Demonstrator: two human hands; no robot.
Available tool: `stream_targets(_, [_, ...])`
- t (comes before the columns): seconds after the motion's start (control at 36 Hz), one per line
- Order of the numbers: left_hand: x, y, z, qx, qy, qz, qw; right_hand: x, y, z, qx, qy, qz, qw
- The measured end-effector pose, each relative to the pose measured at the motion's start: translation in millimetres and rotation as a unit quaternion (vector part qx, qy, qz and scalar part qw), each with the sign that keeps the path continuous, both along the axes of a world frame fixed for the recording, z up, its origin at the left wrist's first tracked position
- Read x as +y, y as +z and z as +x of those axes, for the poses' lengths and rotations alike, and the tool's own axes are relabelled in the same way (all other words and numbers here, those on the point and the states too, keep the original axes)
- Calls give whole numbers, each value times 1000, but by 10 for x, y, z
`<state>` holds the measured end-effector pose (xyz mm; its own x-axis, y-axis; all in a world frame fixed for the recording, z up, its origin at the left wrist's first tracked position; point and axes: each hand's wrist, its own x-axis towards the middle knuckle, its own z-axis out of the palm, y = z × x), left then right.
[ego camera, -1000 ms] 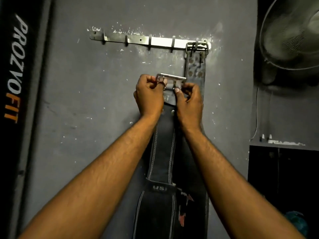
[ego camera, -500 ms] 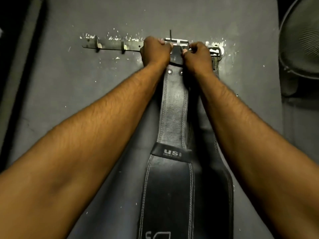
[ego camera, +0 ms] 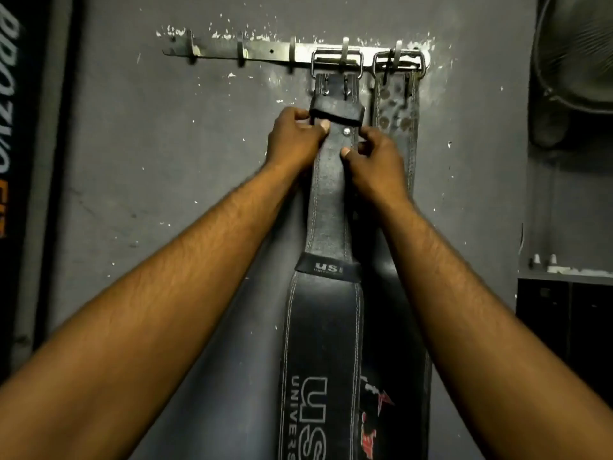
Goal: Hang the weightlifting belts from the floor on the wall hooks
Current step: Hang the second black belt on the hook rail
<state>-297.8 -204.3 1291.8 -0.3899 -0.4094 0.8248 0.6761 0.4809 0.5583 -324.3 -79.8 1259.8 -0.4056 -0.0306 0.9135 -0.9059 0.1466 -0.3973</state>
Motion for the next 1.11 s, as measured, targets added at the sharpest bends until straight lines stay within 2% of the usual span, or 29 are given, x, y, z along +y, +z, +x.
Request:
stream_targets(0.19, [-59, -828, 140, -83, -79, -22, 993, 69, -673, 73, -112, 43, 41, 992])
stream_targets(0.28, [-58, -1092, 152, -137, -88, -27, 986, 30, -892, 55, -140, 22, 53, 988])
stream_targets(0.39, [54, -1151, 216, -142, 12, -39, 989, -43, -1016, 15, -145, 1, 25, 989])
stream_targets(0.44, [94, -1157, 256, -141, 31, -39, 989, -70, -1035, 46, -154, -5, 7, 988])
stream_targets(0.56, [-13, -1342, 215, -162, -23, -35, 986, -13, -1175, 137, -171, -1, 24, 985])
stream_targets(0.67, [-26, -1561, 299, -165, -126, 22, 978, 31, -1488, 140, -211, 79, 24, 974])
stream_targets(0.78, [30, -1569, 290, -135, -78, 22, 987, 1, -1661, 122, -230, 85, -1, 969])
stream_targets(0.92, [74, -1812, 330, -219, -125, -8, 968, -6, -1649, 20, -215, 6, -19, 976])
stream_targets(1.0, [33, -2031, 224, -196, -138, 34, 970, 11, -1639, 35, -218, -14, -5, 976])
stream_targets(1.11, [40, -2075, 125, -171, -71, 53, 981, 29, -1736, 76, -221, -21, 16, 975])
